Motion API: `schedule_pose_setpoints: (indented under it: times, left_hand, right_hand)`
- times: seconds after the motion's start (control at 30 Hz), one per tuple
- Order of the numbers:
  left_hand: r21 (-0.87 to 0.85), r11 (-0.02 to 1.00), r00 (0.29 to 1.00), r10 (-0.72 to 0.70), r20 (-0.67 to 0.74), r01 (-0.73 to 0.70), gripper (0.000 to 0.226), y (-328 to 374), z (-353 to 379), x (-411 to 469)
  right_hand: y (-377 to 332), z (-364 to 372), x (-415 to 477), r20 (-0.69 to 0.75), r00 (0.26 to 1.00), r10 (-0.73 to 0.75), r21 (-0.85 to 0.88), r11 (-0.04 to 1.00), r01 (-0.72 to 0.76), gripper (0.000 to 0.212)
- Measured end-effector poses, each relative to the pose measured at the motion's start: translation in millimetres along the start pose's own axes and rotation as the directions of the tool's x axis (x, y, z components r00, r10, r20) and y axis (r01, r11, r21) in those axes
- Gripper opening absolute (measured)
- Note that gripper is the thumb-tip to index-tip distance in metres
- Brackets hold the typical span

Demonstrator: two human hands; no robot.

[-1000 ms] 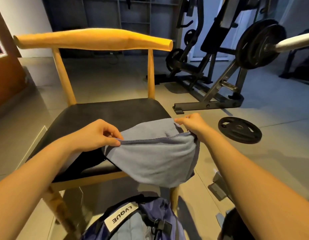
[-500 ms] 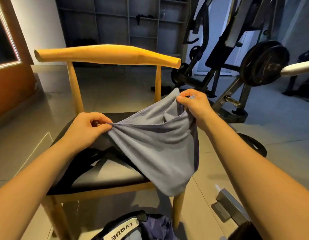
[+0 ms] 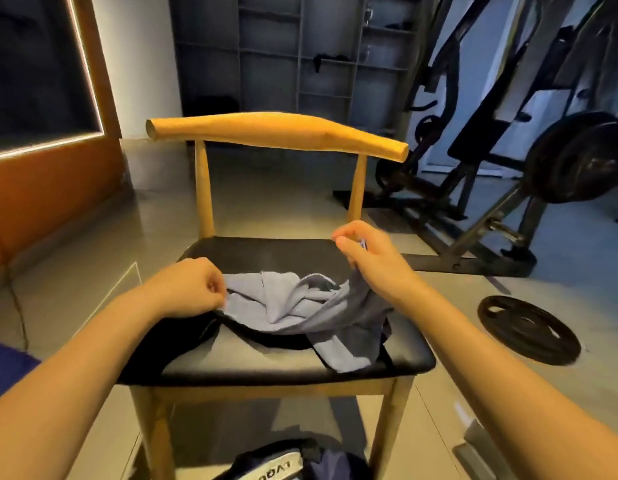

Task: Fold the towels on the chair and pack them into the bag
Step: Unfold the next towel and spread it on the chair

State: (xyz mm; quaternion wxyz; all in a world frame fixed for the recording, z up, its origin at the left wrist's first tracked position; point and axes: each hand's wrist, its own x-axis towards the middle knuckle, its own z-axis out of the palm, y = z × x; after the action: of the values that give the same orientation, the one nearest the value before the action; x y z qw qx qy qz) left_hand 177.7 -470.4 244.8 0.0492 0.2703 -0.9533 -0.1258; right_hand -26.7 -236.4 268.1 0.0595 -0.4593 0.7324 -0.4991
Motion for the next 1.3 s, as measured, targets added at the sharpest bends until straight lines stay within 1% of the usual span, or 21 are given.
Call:
schedule_pose_setpoints:
  times: [0.03,0.07,0.1,0.13,0.17,0.2,0.23,0.3,0.33,0.37,0.43,0.5,0.6,0.67,0.77,0.83,0.9,1.0,1.07,1.2,1.3]
  left_hand:
    - [-0.077,0.996,0.99,0.027,-0.136,-0.038,0.008,9.0,-1.4,-0.2]
    - [-0.181,0.977,0.963,0.062,-0.262,-0.112,0.007,19.4,-0.4,0.2]
    - [-0.282,0.933,0.928,0.117,-0.353,-0.224,0.012,32.8,1.1,-0.2]
    - [-0.346,0.879,0.907,0.189,-0.377,-0.327,0.022,44.7,5.6,0.7]
    - [-0.366,0.837,0.893,0.281,-0.351,-0.407,0.033,56.6,11.9,0.9]
    - [-0.335,0.828,0.884,0.36,-0.297,-0.45,0.042,67.2,19.7,0.7]
    - [-0.259,0.843,0.877,0.415,-0.244,-0.471,0.05,75.6,28.7,2.6]
    - [-0.069,0.879,0.874,0.455,-0.172,-0.472,0.057,85.9,43.9,7.0]
    - [-0.008,0.89,0.88,0.451,-0.149,-0.457,0.053,87.4,48.8,9.3]
    - [0.025,0.898,0.888,0.437,-0.143,-0.439,0.044,88.7,51.7,10.6]
    - [0.027,0.922,0.905,0.384,-0.182,-0.386,0.027,89.6,55.3,13.5]
    - [-0.093,0.936,0.921,0.31,-0.234,-0.339,0.023,87.7,51.6,16.6]
    - [-0.32,0.884,0.928,0.262,-0.264,-0.341,0.012,79.6,27.8,14.8]
    - [-0.348,0.863,0.912,0.26,-0.316,-0.367,0.009,71.4,12.2,12.0]
    - [-0.349,0.873,0.913,0.219,-0.345,-0.341,0.012,55.9,7.5,8.7]
    - [-0.415,0.852,0.918,0.17,-0.358,-0.32,0.017,48.9,10.8,7.9]
    - [-0.482,0.82,0.912,0.113,-0.395,-0.31,0.014,46.8,11.3,6.8]
    - [-0.557,0.77,0.894,0.041,-0.445,-0.312,0.008,53.5,11.1,4.6]
    - [-0.606,0.741,0.894,-0.018,-0.448,-0.288,0.009,58.0,11.1,5.0]
    - [-0.652,0.733,0.899,-0.131,-0.417,-0.195,0.026,64.1,10.0,10.3]
    - [-0.705,0.693,0.903,-0.195,-0.383,-0.15,0.035,69.7,6.5,11.8]
  right_hand:
    - [6.1,2.7,-10.6,-0.003,1.0,0.008,0.023,1.0,-0.008,0.011]
    - [10.4,4.5,-19.6,-0.013,1.0,0.027,0.056,0.998,-0.026,0.011]
    - [13.4,5.0,-27.6,-0.02,0.999,0.051,0.095,0.994,-0.049,0.014]
    - [15.6,4.1,-34.1,-0.017,0.997,0.078,0.139,0.987,-0.075,0.02]
    - [16.9,1.3,-40.0,0.004,0.995,0.103,0.176,0.979,-0.102,0.027]
    - [18.3,-2.5,-44.9,0.032,0.992,0.118,0.2,0.972,-0.123,0.032]
    - [19.0,-6.8,-49.7,0.059,0.989,0.133,0.214,0.966,-0.143,0.034]
    - [20.8,-15.1,-58.5,0.079,0.982,0.174,0.238,0.953,-0.188,0.035]
    - [22.3,-17.8,-62.2,0.08,0.978,0.192,0.24,0.949,-0.205,0.034]
    - [24.8,-19.9,-65.7,0.078,0.975,0.208,0.226,0.949,-0.221,0.032]
    - [30.2,-23.5,-72.8,0.075,0.97,0.231,0.178,0.954,-0.241,0.027]
    - [34.4,-28.3,-78.9,0.074,0.967,0.243,0.137,0.958,-0.251,0.023]
    - [39.9,-38.4,-82.0,0.033,0.966,0.258,0.126,0.957,-0.26,0.025]
    - [41.8,-47.0,-80.9,-0.017,0.964,0.264,0.128,0.957,-0.259,0.02]
    - [43.3,-59.9,-79.2,-0.021,0.963,0.268,0.216,0.942,-0.257,0.013]
    - [42.6,-64.0,-77.8,0.004,0.961,0.276,0.261,0.928,-0.267,0.014]
    - [42.3,-64.0,-75.7,0.011,0.961,0.276,0.276,0.923,-0.269,0.016]
    - [43.8,-61.0,-72.0,-0.044,0.968,0.247,0.24,0.943,-0.23,0.02]
    - [43.3,-59.7,-70.0,-0.102,0.968,0.227,0.196,0.959,-0.204,0.022]
    - [45.3,-58.4,-68.9,-0.18,0.972,0.148,0.046,0.989,-0.142,0.024]
    - [47.7,-56.3,-67.2,-0.277,0.955,0.101,0.023,0.995,-0.098,0.022]
